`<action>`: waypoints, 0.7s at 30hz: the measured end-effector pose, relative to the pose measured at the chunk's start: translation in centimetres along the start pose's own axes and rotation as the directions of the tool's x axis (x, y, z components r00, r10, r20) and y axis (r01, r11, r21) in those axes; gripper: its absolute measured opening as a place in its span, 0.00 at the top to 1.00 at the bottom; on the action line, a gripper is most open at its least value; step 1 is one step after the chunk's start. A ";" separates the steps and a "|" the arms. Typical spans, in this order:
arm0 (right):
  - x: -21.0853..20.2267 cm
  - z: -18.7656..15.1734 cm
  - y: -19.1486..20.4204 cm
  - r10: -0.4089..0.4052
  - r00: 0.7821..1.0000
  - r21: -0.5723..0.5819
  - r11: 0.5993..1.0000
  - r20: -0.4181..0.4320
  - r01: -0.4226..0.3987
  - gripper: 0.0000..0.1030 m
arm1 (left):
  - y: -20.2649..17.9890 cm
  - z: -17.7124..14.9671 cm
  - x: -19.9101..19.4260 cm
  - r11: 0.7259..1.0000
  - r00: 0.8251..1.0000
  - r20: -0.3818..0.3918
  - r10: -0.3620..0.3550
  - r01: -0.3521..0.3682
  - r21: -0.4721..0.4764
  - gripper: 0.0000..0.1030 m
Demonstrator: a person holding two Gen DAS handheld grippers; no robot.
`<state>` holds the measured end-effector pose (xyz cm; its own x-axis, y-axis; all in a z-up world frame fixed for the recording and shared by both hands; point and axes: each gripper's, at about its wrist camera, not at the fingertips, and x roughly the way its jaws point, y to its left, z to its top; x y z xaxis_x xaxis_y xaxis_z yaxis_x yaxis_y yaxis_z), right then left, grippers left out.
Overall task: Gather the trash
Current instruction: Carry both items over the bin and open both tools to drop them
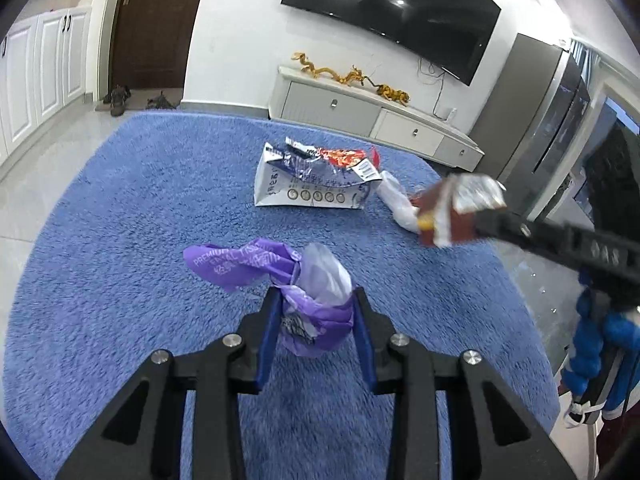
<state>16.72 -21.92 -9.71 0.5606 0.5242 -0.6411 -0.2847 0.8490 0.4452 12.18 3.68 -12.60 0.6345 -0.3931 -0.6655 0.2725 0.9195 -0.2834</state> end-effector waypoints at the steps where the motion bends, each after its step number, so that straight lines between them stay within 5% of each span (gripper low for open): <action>1: -0.8 -0.5 -0.2 -0.004 1.000 -0.005 1.000 0.002 0.004 0.98 | -0.2 -0.1 -0.4 1.000 1.000 0.003 0.003 -0.003 0.006 0.69; 12: -12.0 -6.0 -5.3 -0.116 0.989 0.042 0.993 0.090 0.112 0.98 | -4.3 0.2 -2.9 0.997 1.000 0.026 -0.001 -0.001 0.073 0.69; 21: -17.5 -9.8 -12.1 -0.186 0.974 0.157 0.974 0.133 0.164 0.98 | -12.1 0.6 0.0 0.980 0.996 -0.048 -0.071 0.078 0.186 0.69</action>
<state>2.74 -40.71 -9.97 0.7020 0.3439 -0.6237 -0.0634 0.9024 0.4262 9.33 -7.46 -8.79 0.5785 -0.4566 -0.6759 0.4508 0.8696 -0.2016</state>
